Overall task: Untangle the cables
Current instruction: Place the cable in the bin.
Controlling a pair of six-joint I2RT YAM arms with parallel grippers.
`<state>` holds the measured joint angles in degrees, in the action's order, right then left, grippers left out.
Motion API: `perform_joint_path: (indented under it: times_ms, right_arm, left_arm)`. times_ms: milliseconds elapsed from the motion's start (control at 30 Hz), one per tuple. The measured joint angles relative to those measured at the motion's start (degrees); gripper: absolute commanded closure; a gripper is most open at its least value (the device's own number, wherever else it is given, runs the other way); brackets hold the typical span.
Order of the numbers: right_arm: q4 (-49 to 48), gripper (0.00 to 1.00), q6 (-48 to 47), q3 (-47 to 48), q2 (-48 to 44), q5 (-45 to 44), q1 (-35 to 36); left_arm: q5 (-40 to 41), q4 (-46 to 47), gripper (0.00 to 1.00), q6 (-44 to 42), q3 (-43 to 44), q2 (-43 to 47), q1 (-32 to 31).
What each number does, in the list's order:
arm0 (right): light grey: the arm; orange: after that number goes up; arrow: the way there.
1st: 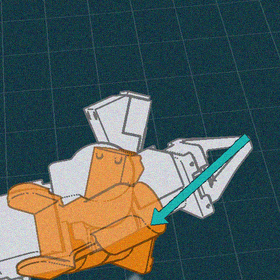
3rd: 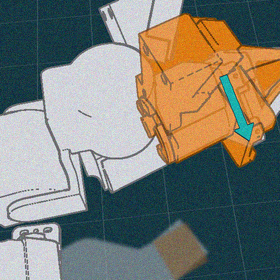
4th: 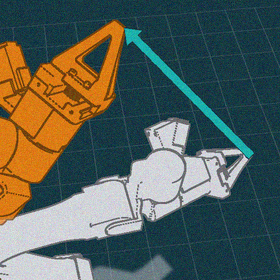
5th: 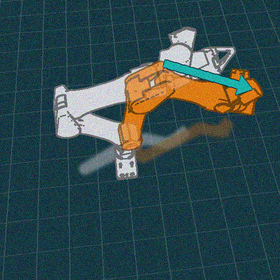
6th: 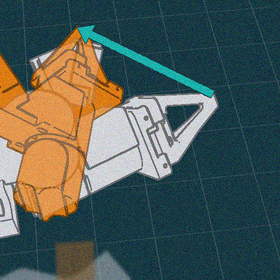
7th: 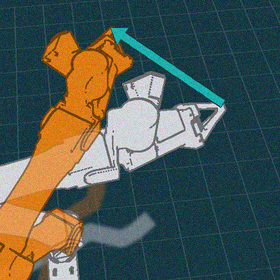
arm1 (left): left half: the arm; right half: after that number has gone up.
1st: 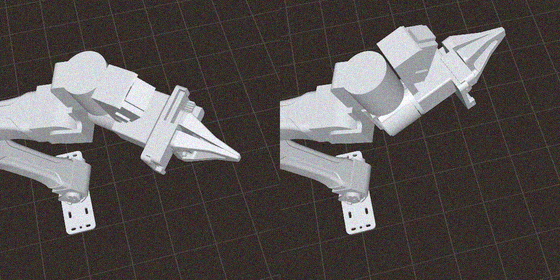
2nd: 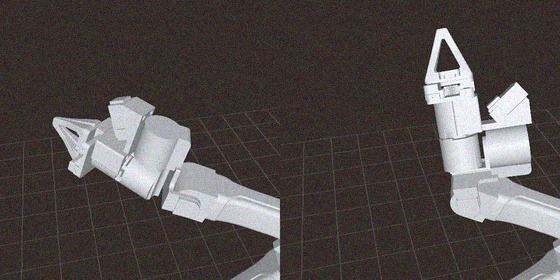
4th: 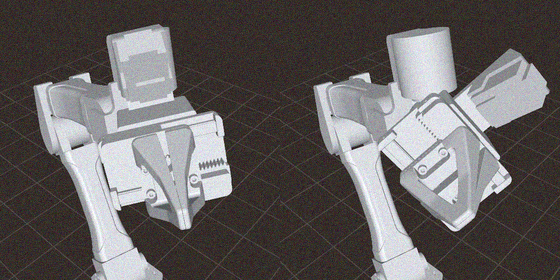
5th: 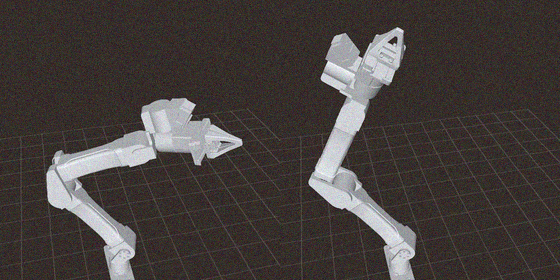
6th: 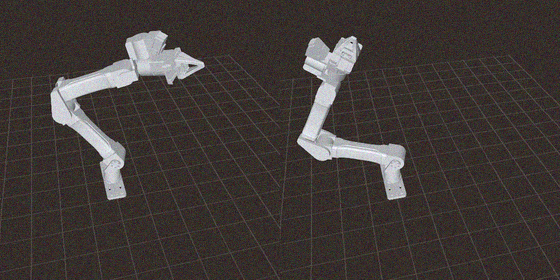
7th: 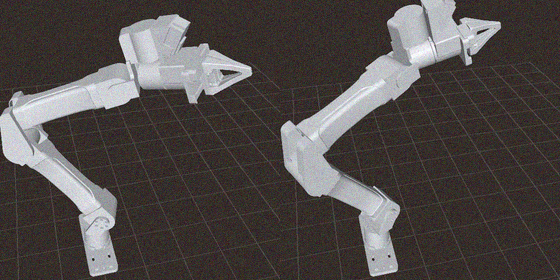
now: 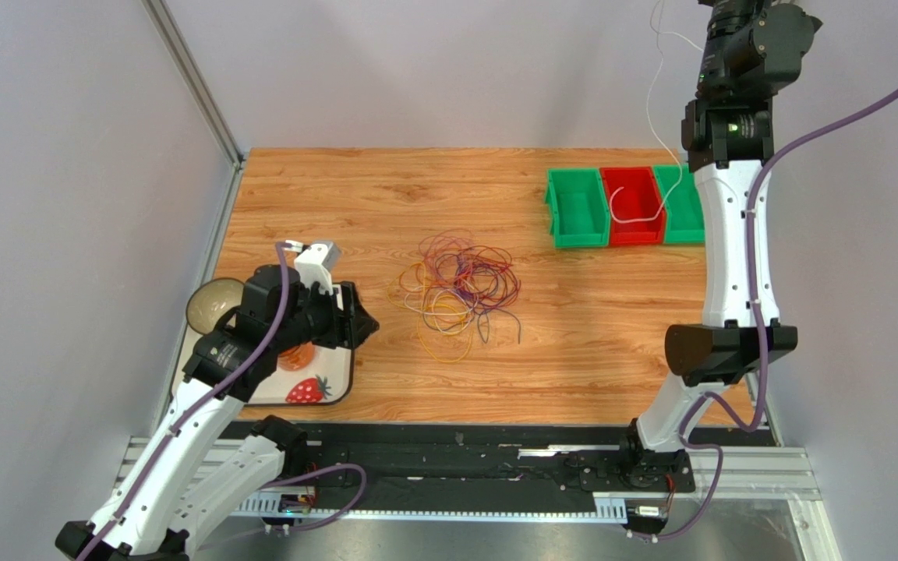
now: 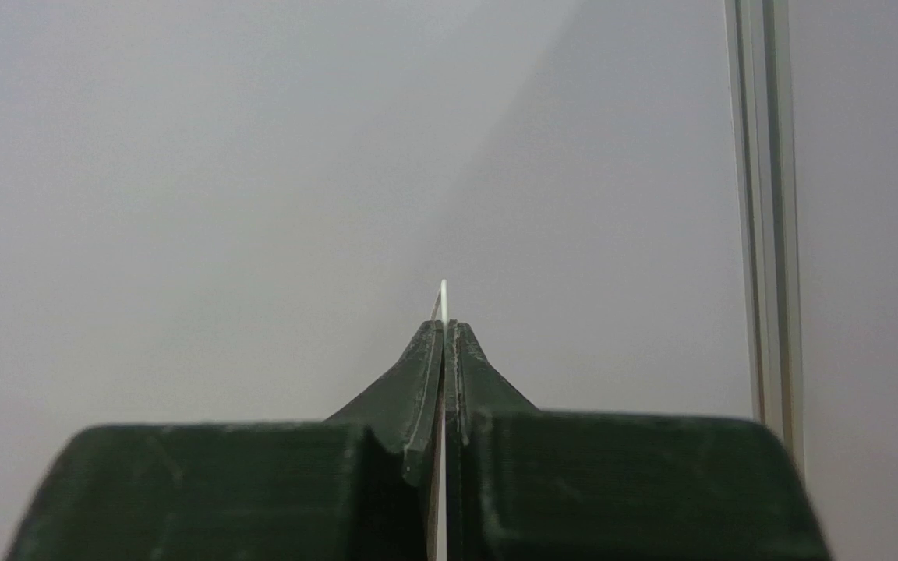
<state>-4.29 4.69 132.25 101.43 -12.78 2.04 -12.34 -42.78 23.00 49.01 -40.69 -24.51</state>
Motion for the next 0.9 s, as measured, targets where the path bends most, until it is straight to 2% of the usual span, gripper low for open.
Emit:
perform_joint_path:
  times_ms: [300,467,900]
  right_arm:
    - [-0.6,1.0,0.9,0.4,8.9,1.8,-5.8]
    - [0.6,1.0,2.7,4.3,12.7,3.2,-6.8]
    - [-5.0,1.0,12.5,7.3,9.0,6.0,-9.5]
  left_arm:
    - [0.0,0.0,0.34,0.0,0.0,-0.7,0.0]
    - [0.0,0.1,0.34,0.0,0.0,-0.8,0.0]
    - [0.0,0.2,0.34,0.0,0.0,-1.1,0.0]
